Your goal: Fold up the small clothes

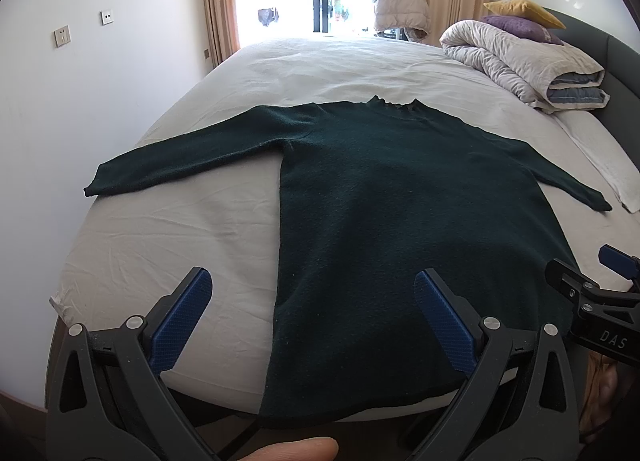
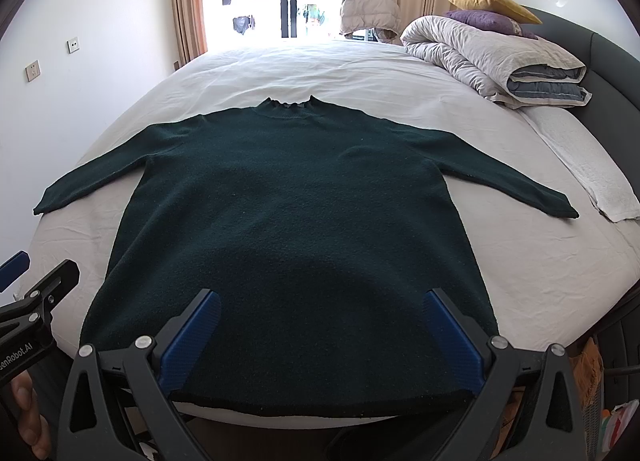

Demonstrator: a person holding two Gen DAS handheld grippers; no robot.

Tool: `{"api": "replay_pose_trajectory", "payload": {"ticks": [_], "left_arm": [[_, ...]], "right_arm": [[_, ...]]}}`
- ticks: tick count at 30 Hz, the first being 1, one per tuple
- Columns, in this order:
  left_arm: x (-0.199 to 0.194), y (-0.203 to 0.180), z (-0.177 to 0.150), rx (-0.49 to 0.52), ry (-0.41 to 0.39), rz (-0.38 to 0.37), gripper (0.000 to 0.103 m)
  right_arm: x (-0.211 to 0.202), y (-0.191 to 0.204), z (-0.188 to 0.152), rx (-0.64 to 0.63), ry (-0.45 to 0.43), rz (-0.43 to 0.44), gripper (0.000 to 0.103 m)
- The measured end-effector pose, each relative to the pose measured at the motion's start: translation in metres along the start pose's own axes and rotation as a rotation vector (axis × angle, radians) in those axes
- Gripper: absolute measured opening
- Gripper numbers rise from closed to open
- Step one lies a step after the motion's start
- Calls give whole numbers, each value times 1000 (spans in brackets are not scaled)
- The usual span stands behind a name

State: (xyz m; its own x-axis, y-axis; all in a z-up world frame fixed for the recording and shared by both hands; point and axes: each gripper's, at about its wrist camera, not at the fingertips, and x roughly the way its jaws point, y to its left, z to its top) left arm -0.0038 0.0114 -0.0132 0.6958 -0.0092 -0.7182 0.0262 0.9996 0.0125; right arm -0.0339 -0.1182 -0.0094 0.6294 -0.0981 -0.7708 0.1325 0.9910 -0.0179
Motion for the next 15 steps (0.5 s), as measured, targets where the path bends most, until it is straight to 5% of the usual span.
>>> {"api": "replay_pose_trajectory", "payload": {"ticks": [15], "left_arm": [[10, 10, -1, -31, 22, -5, 103]], "right_arm": [[4, 6, 3, -33, 20, -5, 103]]}}
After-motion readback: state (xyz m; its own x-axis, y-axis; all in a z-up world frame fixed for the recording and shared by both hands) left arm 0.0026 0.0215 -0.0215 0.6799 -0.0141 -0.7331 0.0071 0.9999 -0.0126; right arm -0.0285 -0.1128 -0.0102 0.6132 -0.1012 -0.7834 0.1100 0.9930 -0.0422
